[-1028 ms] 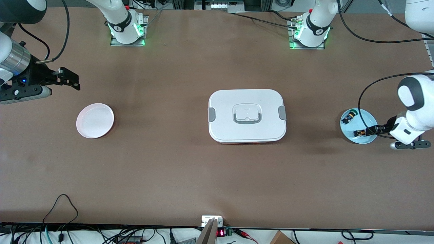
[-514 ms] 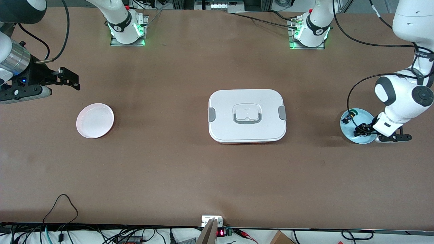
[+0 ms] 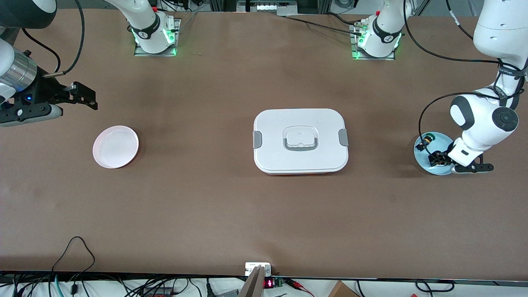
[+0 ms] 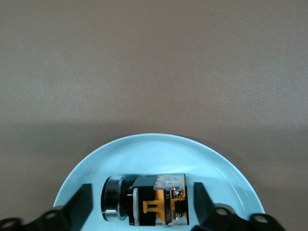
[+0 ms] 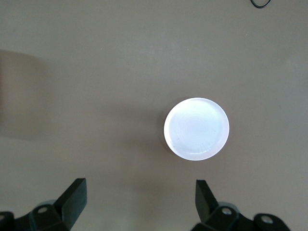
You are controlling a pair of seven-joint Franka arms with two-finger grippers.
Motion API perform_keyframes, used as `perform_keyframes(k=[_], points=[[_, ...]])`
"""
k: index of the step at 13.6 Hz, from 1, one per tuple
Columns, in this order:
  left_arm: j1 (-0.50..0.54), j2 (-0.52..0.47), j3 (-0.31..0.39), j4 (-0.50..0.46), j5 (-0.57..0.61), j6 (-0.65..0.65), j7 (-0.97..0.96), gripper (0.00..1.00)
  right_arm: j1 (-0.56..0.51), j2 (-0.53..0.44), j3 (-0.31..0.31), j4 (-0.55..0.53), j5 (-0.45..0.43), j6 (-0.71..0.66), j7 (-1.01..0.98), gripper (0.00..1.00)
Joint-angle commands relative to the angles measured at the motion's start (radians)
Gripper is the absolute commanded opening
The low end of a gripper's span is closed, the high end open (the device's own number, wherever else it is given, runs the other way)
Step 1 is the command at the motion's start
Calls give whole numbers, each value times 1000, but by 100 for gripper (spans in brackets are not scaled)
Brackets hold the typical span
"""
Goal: Transfer orange switch to right arm and place
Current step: 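Lower the left gripper onto the orange switch in the blue dish and grasp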
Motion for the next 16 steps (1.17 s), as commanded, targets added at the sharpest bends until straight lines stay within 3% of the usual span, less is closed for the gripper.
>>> perform_keyframes(k=[1, 4, 7, 9, 12, 16], points=[[6, 31, -6, 11, -23, 10, 8, 65, 1, 0, -3, 17, 13, -19, 1, 100], [6, 32, -7, 16, -23, 6, 6, 51, 1, 0, -3, 16, 13, -19, 2, 100], [2, -15, -9, 42, -23, -61, 11, 49, 1, 0, -3, 16, 13, -19, 1, 100], [-3, -49, -10, 147, -23, -296, 17, 48, 1, 0, -3, 16, 13, -19, 2, 100], [-18, -40, -26, 458, -32, -846, 2, 48, 1, 0, -3, 16, 13, -19, 1, 100], [-14, -50, -52, 517, -236, -1056, -28, 41, -4, 3, -3, 16, 13, -17, 1, 100]])
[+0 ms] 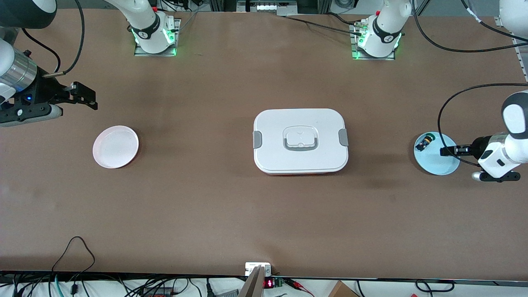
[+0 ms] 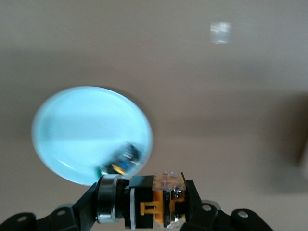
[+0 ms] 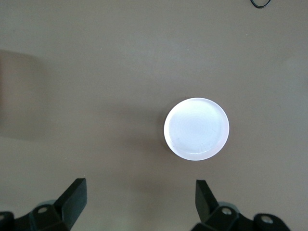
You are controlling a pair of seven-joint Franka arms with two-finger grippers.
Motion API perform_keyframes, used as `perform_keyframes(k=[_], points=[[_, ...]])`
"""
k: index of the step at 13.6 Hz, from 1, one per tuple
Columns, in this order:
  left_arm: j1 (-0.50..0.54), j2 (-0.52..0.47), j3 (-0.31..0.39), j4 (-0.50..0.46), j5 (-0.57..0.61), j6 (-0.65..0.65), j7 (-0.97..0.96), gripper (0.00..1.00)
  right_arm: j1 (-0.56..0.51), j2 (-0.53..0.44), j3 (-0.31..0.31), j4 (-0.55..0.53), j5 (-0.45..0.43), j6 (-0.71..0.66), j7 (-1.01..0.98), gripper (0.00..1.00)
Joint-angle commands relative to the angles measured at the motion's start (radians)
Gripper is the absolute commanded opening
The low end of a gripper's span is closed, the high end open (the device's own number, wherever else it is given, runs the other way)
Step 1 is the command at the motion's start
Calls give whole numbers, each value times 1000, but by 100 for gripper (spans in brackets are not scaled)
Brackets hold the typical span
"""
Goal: Transfer orange switch to right arm and place
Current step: 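Carry the orange switch with the left gripper while the right gripper approaches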
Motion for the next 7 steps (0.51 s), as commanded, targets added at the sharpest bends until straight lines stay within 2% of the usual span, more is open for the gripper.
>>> perform_keyframes(k=[1, 2, 4, 7], points=[[7, 13, -28, 67, -112, -99, -8, 40, -3, 5, -4, 17, 13, -15, 1, 100], [11, 15, -49, 109, -152, -167, -8, 39, -5, 6, -4, 19, 12, -12, 1, 100], [12, 15, -60, 158, -285, -221, -7, 40, -3, 6, -4, 20, 3, -3, 1, 100], [13, 15, -60, 152, -526, -290, 31, 39, -14, 14, -9, 19, 1, 6, 2, 100]])
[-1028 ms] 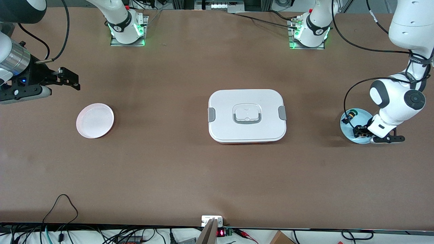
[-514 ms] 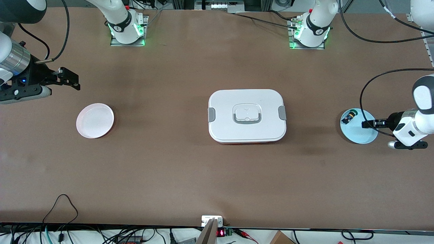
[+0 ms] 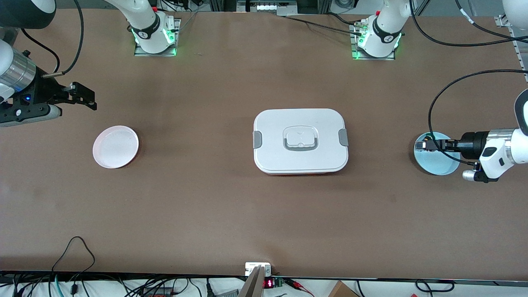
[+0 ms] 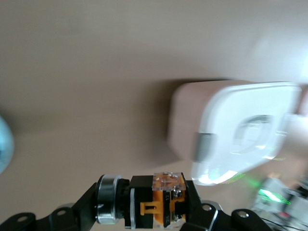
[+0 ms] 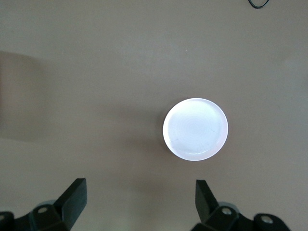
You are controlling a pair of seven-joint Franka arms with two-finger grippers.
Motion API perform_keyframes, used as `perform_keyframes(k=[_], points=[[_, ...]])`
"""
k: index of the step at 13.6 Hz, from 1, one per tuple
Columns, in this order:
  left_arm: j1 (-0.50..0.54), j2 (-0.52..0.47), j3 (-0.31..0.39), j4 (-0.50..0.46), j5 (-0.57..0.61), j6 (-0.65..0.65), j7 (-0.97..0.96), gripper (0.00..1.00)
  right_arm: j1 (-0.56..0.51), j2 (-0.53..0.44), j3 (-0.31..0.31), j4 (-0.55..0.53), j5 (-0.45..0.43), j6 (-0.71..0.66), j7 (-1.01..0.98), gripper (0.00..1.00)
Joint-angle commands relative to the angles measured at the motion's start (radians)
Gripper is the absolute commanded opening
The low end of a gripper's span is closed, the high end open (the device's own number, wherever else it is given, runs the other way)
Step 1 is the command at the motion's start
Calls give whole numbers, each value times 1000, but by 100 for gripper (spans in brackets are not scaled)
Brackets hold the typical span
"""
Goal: Transfer orange switch to right arm and place
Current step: 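Carry the orange switch with the left gripper while the right gripper approaches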
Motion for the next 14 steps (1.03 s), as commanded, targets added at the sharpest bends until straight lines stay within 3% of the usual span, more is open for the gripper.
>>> perform_keyframes(k=[1, 6, 8, 12, 14], points=[[9, 13, -17, 21, -178, -85, 55, 38, -31, 13, -11, 20, 13, 4, 2, 100], [13, 17, -190, 23, -376, -98, 342, 25, -26, 26, 1, 13, 27, -16, -10, 100], [3, 23, -227, 17, -439, -89, 499, 25, -16, 30, 2, 9, 40, -45, -60, 100], [3, 28, -259, 4, -510, -56, 862, 25, 10, 78, 7, 6, 432, -93, 41, 100], [6, 27, -308, -14, -519, -23, 985, 25, 15, 140, 9, 3, 686, -100, 44, 100]])
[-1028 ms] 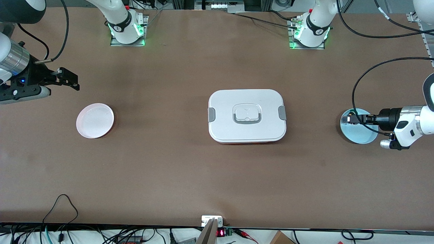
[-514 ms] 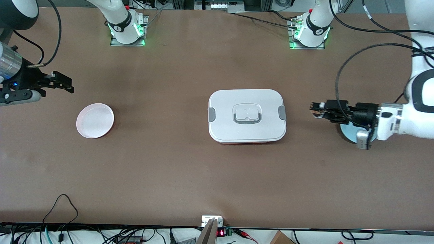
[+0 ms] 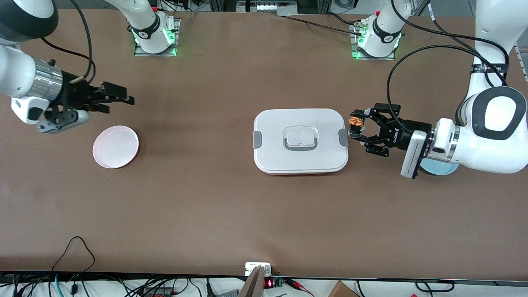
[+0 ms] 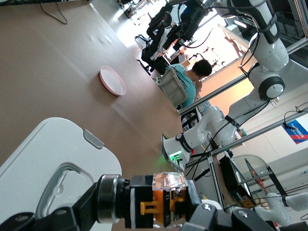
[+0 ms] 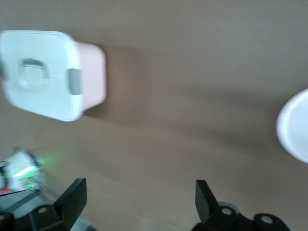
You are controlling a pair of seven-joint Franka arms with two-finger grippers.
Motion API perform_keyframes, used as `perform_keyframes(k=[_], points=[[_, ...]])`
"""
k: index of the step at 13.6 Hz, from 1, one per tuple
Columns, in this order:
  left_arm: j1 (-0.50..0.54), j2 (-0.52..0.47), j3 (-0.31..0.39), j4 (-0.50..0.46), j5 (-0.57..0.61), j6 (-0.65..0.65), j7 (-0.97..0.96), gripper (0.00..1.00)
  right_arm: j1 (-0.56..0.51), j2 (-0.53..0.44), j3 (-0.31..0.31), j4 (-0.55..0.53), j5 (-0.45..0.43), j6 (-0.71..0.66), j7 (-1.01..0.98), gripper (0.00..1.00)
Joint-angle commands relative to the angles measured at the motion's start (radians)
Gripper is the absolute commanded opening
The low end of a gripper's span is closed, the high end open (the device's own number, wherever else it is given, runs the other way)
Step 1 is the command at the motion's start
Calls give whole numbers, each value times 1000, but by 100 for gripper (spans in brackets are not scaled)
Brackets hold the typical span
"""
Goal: Transfer orange switch to right arm and place
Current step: 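Carry the orange switch with the left gripper while the right gripper approaches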
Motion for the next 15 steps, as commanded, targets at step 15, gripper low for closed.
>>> perform_keyframes(k=[15], points=[[-20, 9, -374, -306, -504, 631, 693, 26, 337, 279, -1, -31, 1202, 414, -66, 100]])
